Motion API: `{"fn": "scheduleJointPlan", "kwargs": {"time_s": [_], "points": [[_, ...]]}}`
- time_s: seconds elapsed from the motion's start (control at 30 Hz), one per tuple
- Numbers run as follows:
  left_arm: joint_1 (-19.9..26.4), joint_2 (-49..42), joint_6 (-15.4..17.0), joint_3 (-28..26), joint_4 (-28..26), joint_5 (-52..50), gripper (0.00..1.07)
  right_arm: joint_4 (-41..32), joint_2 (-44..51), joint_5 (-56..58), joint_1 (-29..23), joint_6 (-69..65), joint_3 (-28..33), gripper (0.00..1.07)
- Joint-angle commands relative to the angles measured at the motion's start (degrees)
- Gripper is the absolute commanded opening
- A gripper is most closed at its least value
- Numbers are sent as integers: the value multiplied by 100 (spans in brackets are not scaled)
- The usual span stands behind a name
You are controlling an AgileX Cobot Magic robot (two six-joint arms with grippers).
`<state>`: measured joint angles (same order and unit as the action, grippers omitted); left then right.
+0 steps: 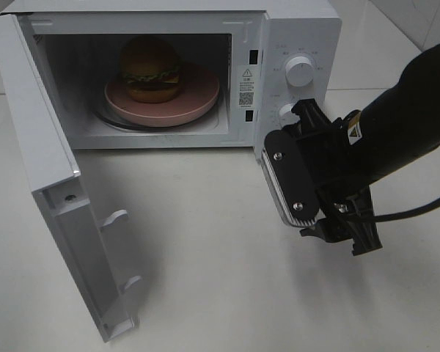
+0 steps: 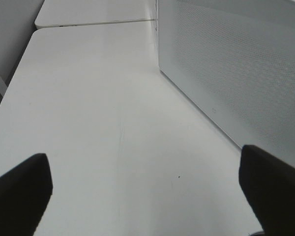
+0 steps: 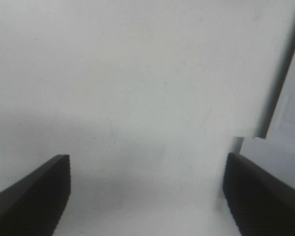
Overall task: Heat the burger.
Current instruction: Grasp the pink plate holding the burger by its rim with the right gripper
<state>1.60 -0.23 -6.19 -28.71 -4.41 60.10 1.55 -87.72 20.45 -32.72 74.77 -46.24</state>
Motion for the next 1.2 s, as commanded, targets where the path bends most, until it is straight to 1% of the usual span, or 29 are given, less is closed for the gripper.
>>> {"fn": "scheduleJointPlan", "kwargs": {"time_s": [0.03, 0.4, 0.53, 0.67, 0.7, 0.83, 0.87, 1.2], "points": [[-23, -120, 0, 11, 0, -57, 98, 120, 40, -40, 0, -183, -126, 90], [-23, -120, 0, 11, 0, -57, 98, 516, -143, -40, -17, -201, -745, 87], [-23, -120, 0, 11, 0, -57, 98, 579, -447, -40, -17, -292, -1117, 86], [-23, -120, 0, 11, 0, -57, 98, 590, -607, -69, -17, -292, -1312, 86], [-23, -120, 0, 11, 0, -57, 98, 625, -728, -80, -86, -292, -1467, 86], [-23, -120, 0, 11, 0, -57, 98, 722, -894, -103, -166, -292, -1684, 86], [-23, -120, 0, 11, 0, -57, 98, 739, -1026, -160, -172, -292, -1833, 85], [-23, -120, 0, 11, 0, -57, 98, 739, -1518, -229, -286, -292, -2412, 84]]}}
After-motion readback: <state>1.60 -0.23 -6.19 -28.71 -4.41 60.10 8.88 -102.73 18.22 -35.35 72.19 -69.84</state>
